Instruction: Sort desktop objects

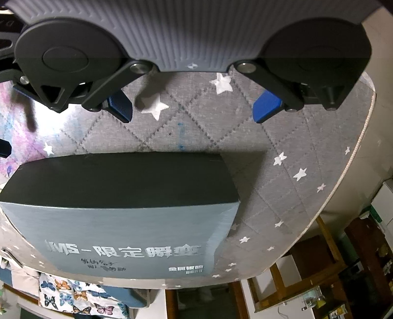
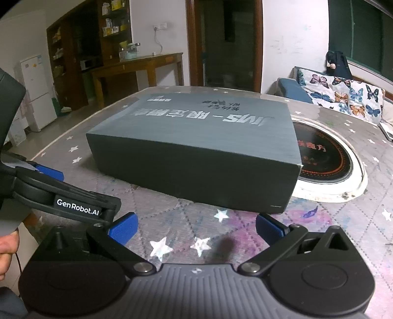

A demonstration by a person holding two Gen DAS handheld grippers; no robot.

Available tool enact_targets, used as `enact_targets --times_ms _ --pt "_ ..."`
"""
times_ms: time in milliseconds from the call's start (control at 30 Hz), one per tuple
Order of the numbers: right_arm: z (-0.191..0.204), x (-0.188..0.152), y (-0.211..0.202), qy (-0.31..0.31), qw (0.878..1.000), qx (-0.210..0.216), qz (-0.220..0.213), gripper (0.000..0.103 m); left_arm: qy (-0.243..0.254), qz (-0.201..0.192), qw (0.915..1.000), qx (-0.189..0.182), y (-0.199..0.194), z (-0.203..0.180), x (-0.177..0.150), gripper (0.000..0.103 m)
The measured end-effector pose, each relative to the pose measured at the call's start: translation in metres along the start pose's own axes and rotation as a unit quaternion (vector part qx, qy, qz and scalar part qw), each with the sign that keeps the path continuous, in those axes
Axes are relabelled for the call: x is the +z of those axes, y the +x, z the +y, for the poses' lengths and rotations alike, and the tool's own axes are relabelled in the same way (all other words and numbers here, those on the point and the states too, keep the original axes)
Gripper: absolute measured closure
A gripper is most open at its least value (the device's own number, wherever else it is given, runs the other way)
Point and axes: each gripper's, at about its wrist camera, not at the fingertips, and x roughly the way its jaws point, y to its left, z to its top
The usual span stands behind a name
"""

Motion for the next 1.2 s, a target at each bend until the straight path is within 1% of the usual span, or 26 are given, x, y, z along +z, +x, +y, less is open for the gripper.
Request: enact_targets --times_ms 200,267,567,800,967,1067,1200 --pt "0.004 0.001 0.002 -0.004 1.0 0.006 0.0 0.0 -0.002 0.003 1.0 0.002 0.002 -0.001 0.0 0.0" --pt "0.001 -0.005 -0.001 -0.004 1.0 0.006 0.0 0.0 -0.001 0.004 1.0 0.003 0.002 -0.002 -0.001 0.0" --pt "-0.001 -0.006 -0.002 -0.002 1.0 0.005 -0.001 0.0 0.001 0.004 1.0 0.009 0.002 -0.003 -0.002 0.0" --pt "-0.029 -0.009 -0.01 0.018 0.999 -0.028 -0.005 0.0 0.001 0.002 0.9999 0.013 0.003 -0.001 -0.002 0.0" --pt "-0.049 -0.01 -0.015 0.031 0.998 -0.052 -0.008 0.0 -0.005 -0.005 0.9998 0.021 0.006 0.008 -0.003 0.0" --pt "-0.062 -0.011 -0.019 0.04 0.997 -0.066 -0.01 0.0 -0.017 -0.011 0.9995 0.024 0.008 0.022 -0.005 0.0" --pt "-0.078 -0.012 -0.023 0.051 0.995 -0.085 -0.012 0.0 -0.051 -0.021 0.9979 0.033 0.009 0.049 -0.009 0.0"
